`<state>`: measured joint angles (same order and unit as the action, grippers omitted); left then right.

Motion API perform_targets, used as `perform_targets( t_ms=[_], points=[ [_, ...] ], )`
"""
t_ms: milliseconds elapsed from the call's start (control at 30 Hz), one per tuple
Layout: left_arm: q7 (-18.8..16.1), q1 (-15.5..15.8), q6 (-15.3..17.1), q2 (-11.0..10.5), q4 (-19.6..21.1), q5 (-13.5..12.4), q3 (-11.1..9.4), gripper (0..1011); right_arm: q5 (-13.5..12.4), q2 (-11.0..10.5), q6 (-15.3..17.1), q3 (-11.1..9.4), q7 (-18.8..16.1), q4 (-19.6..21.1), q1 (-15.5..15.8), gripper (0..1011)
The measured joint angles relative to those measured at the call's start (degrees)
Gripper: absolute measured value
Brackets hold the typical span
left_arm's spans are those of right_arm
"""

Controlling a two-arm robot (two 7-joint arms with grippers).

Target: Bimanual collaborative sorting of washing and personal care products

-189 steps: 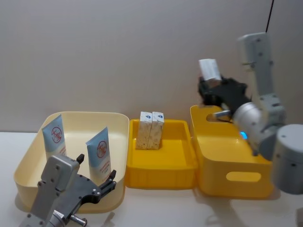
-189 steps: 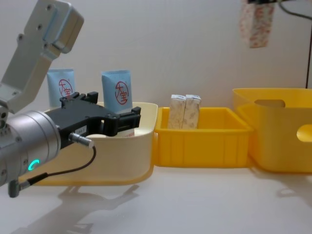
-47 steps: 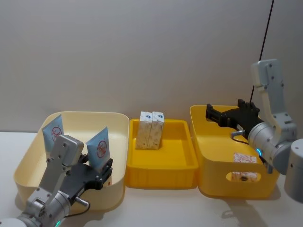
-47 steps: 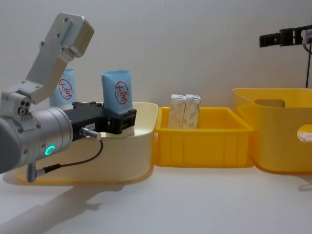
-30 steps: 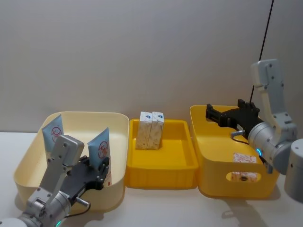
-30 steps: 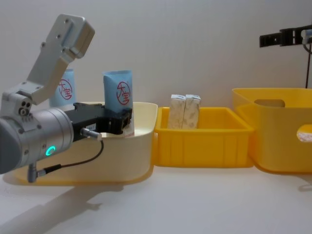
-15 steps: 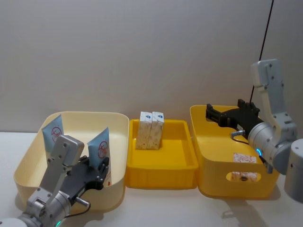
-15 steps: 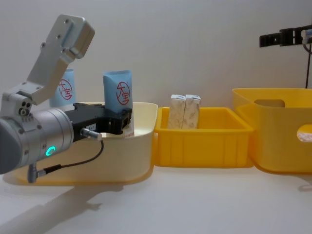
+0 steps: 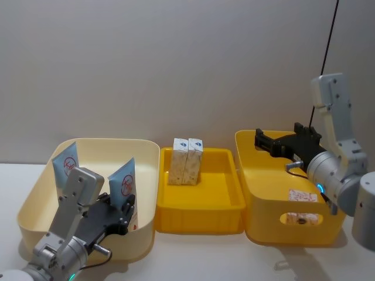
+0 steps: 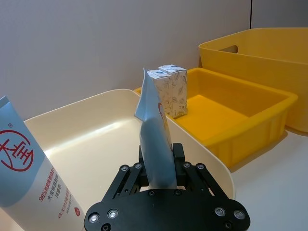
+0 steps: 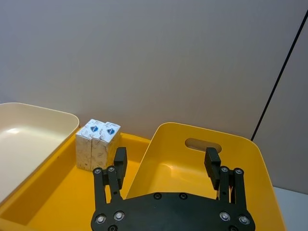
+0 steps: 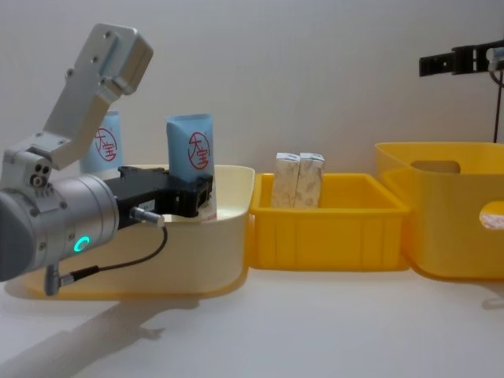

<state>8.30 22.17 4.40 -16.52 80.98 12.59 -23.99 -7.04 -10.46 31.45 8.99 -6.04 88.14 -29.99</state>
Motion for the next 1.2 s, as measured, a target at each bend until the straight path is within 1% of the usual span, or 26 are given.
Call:
perform_targets(
  t_ms=[433,733,1200],
  points=[
    [0.0,0.0,-0.2,0.0,0.3,-0.3,0.2,283,0.0,0.0,0.0,0.0,0.0,0.0,0.0,1001],
    [0.1,0.6,-1.6,0.3,1.9,-0.5,1.0,283,0.0,0.0,0.0,0.0,0.0,0.0,0.0,1001],
    [1.9,1.4,-3.3,1.4,3.3,1.0,2.3,282,0.0,0.0,0.0,0.0,0.0,0.0,0.0,1001]
  ],
)
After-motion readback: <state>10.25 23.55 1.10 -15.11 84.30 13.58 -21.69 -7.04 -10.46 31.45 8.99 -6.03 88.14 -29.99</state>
